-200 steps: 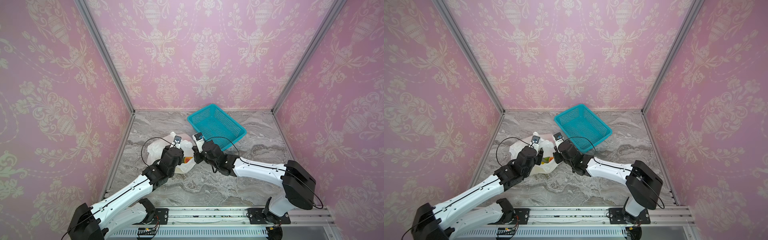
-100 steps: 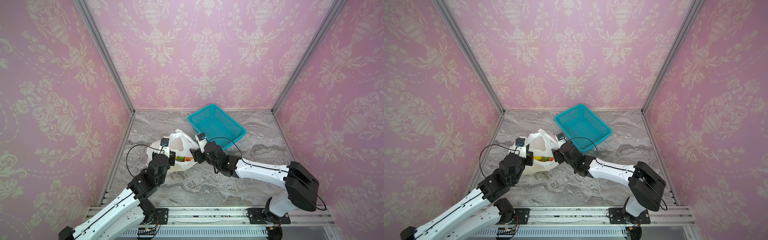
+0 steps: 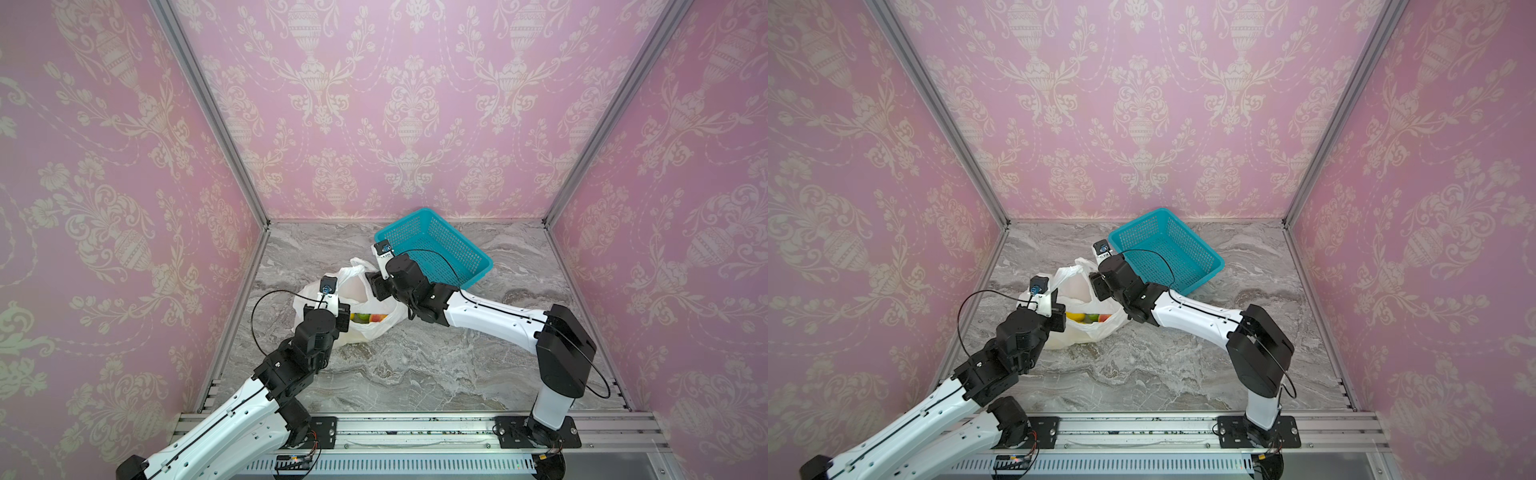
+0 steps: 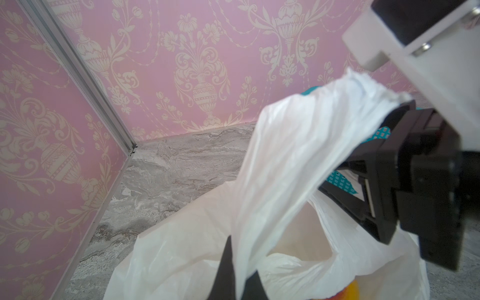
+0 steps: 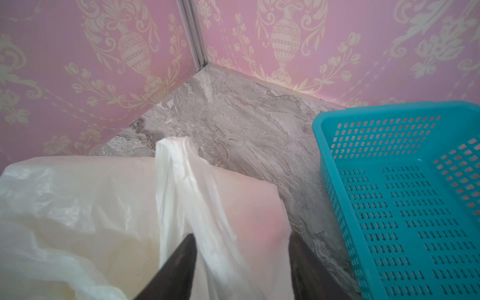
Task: Untie the knot of the plastic bag and take out the fruit
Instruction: Pick up the plastic bag from the middle-left of the table.
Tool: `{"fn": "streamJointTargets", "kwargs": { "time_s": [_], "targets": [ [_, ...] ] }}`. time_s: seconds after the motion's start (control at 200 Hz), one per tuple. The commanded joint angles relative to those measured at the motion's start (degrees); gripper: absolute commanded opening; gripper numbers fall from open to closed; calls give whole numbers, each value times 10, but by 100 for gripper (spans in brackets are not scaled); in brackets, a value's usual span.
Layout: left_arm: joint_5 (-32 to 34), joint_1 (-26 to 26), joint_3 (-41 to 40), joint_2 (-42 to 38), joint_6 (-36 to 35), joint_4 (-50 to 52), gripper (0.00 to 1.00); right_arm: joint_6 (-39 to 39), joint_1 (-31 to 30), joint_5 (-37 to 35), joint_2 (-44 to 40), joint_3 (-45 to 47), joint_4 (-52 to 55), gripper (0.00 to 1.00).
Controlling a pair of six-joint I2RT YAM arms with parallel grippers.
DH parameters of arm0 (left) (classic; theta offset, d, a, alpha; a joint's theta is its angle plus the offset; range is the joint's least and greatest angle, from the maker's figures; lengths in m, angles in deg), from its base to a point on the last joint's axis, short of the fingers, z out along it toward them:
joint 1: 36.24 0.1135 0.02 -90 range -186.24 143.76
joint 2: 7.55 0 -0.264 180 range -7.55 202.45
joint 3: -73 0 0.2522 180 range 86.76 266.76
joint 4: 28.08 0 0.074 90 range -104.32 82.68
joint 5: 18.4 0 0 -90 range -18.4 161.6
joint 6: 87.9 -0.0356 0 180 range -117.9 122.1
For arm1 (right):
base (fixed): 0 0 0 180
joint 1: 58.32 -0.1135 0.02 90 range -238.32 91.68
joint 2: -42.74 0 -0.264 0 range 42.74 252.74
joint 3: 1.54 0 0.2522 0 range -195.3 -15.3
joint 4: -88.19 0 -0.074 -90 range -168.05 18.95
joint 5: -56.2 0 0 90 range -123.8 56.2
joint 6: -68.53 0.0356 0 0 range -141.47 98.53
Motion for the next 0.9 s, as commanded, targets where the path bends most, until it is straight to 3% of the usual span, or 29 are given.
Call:
{"fn": "streamJointTargets", "kwargs": {
  "time_s": [0.0,0.06,0.15,0.215,0.345,0.495,0.66,0.791,0.896],
  "targets": [
    [13,-3,-6,-10,3,-2,0,-2,4,-5,14,-36,42,29],
    [24,-1,-6,-11,9,1,0,-2,5,-17,11,-41,47,12],
    [39,17,-5,-8,28,10,0,-1,6,-48,-4,-41,51,0],
    [22,51,8,-6,59,30,0,3,7,-69,-20,-39,52,0],
    [-89,162,49,6,135,57,0,19,8,-108,-58,-27,41,0],
    [-203,276,135,82,196,64,0,42,8,-117,-95,-18,18,0],
    [-292,350,237,192,216,54,0,59,10,-129,-103,-42,11,0],
    [-419,421,297,269,266,18,0,67,11,-134,-87,-82,10,0],
    [-460,455,355,324,285,12,0,71,14,-136,-65,-120,10,0]
  ]
}}
